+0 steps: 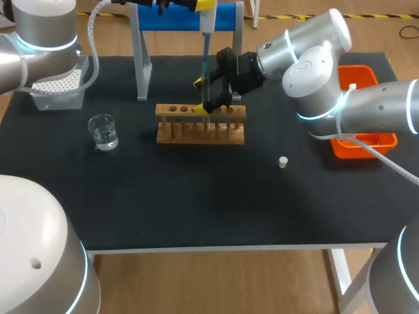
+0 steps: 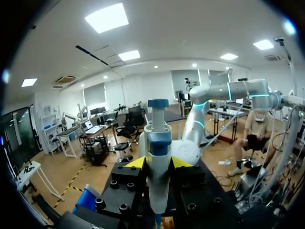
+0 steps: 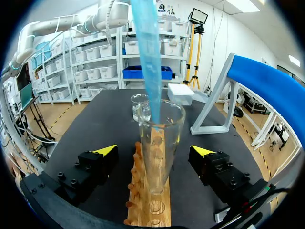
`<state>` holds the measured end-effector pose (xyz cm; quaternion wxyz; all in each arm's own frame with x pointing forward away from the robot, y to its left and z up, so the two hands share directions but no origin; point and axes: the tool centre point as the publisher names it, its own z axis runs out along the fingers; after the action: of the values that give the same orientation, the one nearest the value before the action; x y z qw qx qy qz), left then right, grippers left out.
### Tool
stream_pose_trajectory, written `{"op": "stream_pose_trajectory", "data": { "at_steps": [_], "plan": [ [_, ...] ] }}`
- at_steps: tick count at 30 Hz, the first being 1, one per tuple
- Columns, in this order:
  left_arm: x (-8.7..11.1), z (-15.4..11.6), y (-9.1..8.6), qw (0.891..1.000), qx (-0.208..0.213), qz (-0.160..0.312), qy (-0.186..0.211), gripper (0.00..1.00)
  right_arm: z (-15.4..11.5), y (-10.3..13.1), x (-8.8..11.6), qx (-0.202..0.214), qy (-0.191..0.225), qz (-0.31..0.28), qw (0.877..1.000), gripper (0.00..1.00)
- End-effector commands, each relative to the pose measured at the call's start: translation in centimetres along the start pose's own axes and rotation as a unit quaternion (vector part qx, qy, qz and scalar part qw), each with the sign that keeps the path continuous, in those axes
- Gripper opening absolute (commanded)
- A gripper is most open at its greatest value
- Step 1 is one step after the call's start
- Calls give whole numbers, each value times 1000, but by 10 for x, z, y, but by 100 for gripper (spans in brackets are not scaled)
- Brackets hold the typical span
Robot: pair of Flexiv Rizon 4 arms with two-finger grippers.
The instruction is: Invert the test tube, pick up the pipette, mount the tip to pipette, aspirate from beaker and dispense into the tube, eject the tip, return the pipette, and cap with the stopper.
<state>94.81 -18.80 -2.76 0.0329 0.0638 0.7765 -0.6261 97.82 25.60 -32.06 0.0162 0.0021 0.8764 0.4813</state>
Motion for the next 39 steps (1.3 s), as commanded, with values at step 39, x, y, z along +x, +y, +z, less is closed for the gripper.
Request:
{"op": "stream_pose_trajectory", "data": {
  "at_steps": [39],
  "plan": [
    [46,-97,3,989,3,0,-151,0,-1,0,-1,2,2,0,1000,100]
  ]
}}
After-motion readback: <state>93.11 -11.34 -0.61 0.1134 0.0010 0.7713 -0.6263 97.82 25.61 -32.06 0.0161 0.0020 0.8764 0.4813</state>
